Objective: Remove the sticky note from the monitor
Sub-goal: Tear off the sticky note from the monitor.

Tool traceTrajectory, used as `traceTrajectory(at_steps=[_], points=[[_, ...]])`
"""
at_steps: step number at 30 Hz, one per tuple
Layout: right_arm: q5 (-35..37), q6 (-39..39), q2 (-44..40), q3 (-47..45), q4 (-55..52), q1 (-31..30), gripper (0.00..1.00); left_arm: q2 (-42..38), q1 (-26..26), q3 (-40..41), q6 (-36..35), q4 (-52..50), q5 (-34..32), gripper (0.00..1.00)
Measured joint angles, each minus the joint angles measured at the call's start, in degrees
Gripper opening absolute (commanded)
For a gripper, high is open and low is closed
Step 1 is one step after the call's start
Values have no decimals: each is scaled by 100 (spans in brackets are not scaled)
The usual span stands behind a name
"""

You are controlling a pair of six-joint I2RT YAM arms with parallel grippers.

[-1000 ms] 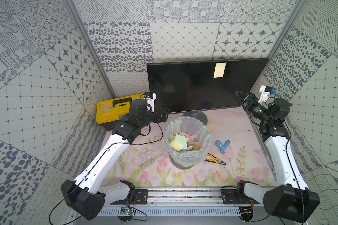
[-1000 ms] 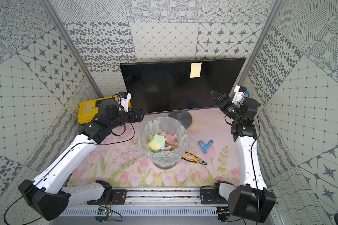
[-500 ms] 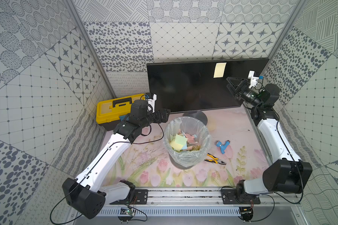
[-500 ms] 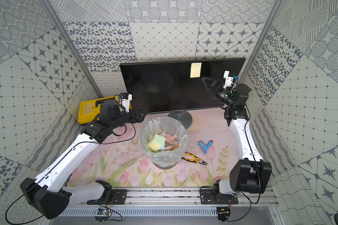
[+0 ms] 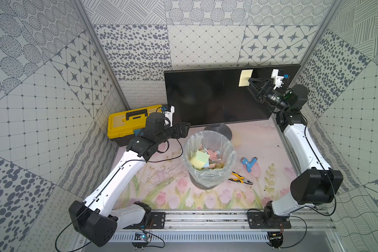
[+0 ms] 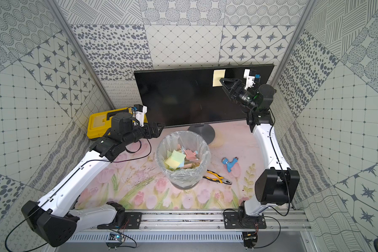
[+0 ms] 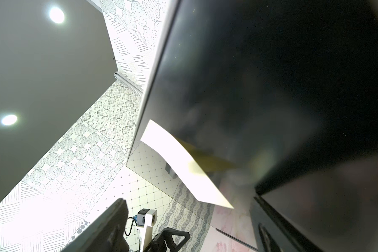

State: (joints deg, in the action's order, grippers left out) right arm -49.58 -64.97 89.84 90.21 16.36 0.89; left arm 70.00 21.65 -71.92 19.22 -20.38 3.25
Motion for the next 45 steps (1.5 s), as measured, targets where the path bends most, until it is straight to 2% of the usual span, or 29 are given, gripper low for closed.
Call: traceTrajectory(at_steps=[3,10,14,17,19,23,26,30,35,42,45], points=[[7,0,9,22,61,-46,86,-2,0,4,0,-2,0,99],[72,22,9,22,103,-55,69,9,0,-7,-4,-2,0,99],[122,50,9,22,105,-59,48,39,0,-46,-11,-13,2,99],[140,46,9,22,101,-63,37,48,0,-55,-26,-15,2,99],[146,42,9,22,103,-68,37,55,0,-55,-42,-22,2,99],[157,118,9,22,92,-79,57,59,0,-55,-48,-24,4,99],[162,247,7,17,33,-83,62,61,0,-55,-50,-24,7,99],[164,415,-50,9,-59,-83,61,79,0,-55,-50,-24,28,99],[162,581,-168,9,-68,-83,51,105,0,-55,-52,-24,66,99],[160,800,-367,-81,-79,-81,50,116,0,-55,-52,-26,105,99],[164,879,-402,-109,-166,-83,41,116,0,-55,-52,-26,107,99]])
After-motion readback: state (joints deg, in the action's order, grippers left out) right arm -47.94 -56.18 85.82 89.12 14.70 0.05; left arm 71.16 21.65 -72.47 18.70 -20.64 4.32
